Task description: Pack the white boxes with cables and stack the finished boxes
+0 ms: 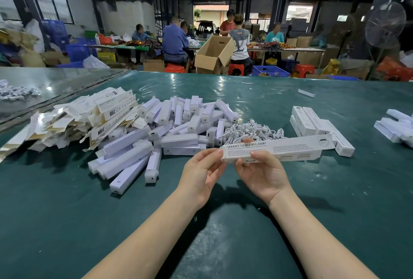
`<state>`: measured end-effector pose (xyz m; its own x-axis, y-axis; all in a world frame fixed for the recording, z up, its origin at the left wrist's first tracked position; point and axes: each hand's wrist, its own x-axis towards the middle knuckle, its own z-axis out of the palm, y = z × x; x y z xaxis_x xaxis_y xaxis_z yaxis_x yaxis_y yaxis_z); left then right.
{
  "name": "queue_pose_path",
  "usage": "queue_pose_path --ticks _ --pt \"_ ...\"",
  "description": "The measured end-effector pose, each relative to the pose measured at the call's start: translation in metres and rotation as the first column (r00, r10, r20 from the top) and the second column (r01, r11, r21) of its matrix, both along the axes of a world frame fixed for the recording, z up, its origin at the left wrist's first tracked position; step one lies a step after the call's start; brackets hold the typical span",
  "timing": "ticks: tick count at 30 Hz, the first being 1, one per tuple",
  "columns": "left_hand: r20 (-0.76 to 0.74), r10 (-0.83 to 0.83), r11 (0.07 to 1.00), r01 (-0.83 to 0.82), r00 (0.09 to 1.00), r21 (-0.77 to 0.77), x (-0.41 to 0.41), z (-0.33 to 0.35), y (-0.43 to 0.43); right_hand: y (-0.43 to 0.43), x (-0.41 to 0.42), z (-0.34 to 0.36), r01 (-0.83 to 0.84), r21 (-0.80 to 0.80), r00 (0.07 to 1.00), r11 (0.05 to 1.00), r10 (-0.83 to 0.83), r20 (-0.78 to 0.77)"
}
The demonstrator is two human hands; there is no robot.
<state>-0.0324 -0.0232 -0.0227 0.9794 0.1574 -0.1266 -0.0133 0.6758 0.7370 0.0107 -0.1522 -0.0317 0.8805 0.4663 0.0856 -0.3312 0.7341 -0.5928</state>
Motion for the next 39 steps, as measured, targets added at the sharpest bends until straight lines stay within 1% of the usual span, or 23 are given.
queue_pose_path --ticks 5,7,11,16,18,21,23,24,25,26,27,28,29,30,31,32,33,34,35,36,37,38,39 --pt "0.066 0.101 0.975 -0.112 0.993 0.194 0.001 0.001 0.000 0.001 0.000 -0.001 0.014 0.018 1.000 1.000 -0.014 -0.015" --pt "0.084 0.122 0.959 -0.139 0.989 0.248 0.001 0.001 0.000 0.002 -0.001 0.000 0.011 0.024 1.000 1.000 -0.011 -0.014" --pt "0.092 0.120 0.961 -0.138 0.989 0.238 0.001 0.001 -0.001 0.002 -0.003 0.000 0.013 0.033 0.999 0.999 -0.012 -0.030" --pt "0.095 0.155 0.955 -0.174 0.983 0.239 0.000 0.002 -0.001 0.004 -0.004 0.001 0.020 0.060 0.999 0.998 -0.017 -0.049" --pt "0.084 0.194 0.947 -0.209 0.977 0.246 -0.002 0.002 -0.003 0.006 -0.005 0.002 0.026 0.042 0.999 0.999 -0.024 -0.033" --pt "0.049 0.260 0.936 -0.264 0.964 0.232 -0.006 0.001 -0.013 0.010 -0.006 0.003 0.074 -0.011 0.996 0.997 -0.075 -0.054" --pt "0.042 0.220 0.942 -0.224 0.975 0.250 -0.012 0.003 -0.021 0.009 -0.006 0.004 0.106 0.028 0.988 0.994 -0.102 -0.113" --pt "0.049 0.164 0.956 -0.171 0.985 0.240 -0.015 0.005 -0.026 0.008 -0.006 0.004 0.123 0.069 0.983 0.990 -0.112 -0.145" --pt "0.065 0.083 0.974 -0.094 0.994 0.206 -0.019 0.006 -0.031 0.008 -0.005 0.005 0.134 0.113 0.979 0.985 -0.113 -0.168" --pt "0.082 -0.011 0.990 -0.001 0.997 0.140 -0.024 0.008 -0.037 0.008 -0.005 0.006 0.147 0.168 0.975 0.975 -0.114 -0.192" --pt "0.117 -0.092 0.994 0.085 0.989 0.063 -0.028 0.009 -0.044 0.009 -0.006 0.006 0.153 0.235 0.974 0.960 -0.107 -0.197" --pt "0.153 -0.149 0.989 0.147 0.977 0.024 -0.031 0.009 -0.051 0.009 -0.006 0.005 0.148 0.295 0.977 0.944 -0.094 -0.191" --pt "0.176 -0.179 0.984 0.175 0.968 0.042 -0.033 0.007 -0.055 0.009 -0.006 0.005 0.134 0.328 0.978 0.935 -0.072 -0.195" --pt "0.180 -0.197 0.978 0.181 0.964 0.103 -0.033 0.006 -0.057 0.009 -0.005 0.005 0.137 0.324 0.976 0.936 -0.073 -0.204" --pt "0.170 -0.192 0.968 0.157 0.967 0.198 -0.031 0.005 -0.056 0.008 -0.005 0.004 0.156 0.287 0.971 0.945 -0.095 -0.217" --pt "0.157 -0.163 0.946 0.109 0.974 0.305 -0.029 0.005 -0.052 0.008 -0.004 0.004 0.196 0.226 0.962 0.954 -0.143 -0.231" --pt "0.139 -0.112 0.905 0.043 0.984 0.423 -0.025 0.005 -0.046 0.008 -0.004 0.005 0.235 0.159 0.951 0.959 -0.193 -0.241" --pt "0.125 -0.053 0.840 -0.024 0.991 0.542 -0.019 0.003 -0.038 0.008 -0.001 0.005 0.269 0.090 0.938 0.959 -0.239 -0.251" --pt "0.109 -0.006 0.748 -0.068 0.994 0.661 -0.014 0.000 -0.029 0.007 0.002 0.004 0.299 0.031 0.924 0.954 -0.282 -0.258" --pt "0.101 0.008 0.632 -0.084 0.995 0.771 -0.010 -0.003 -0.021 0.007 0.005 0.003 0.323 -0.020 0.915 0.946 -0.318 -0.249" --pt "0.118 0.006 0.497 -0.105 0.993 0.862 -0.006 -0.006 -0.013 0.007 0.007 0.002 0.346 -0.063 0.909 0.936 -0.351 -0.225" --pt "0.159 0.005 0.344 -0.151 0.987 0.927 -0.004 -0.007 -0.005 0.006 0.011 0.000 0.375 -0.119 0.903 0.919 -0.391 -0.179" --pt "0.213 0.021 0.194 -0.213 0.977 0.957 -0.001 -0.007 0.003 0.004 0.014 -0.002 0.419 -0.188 0.889 0.888 -0.444 -0.115"
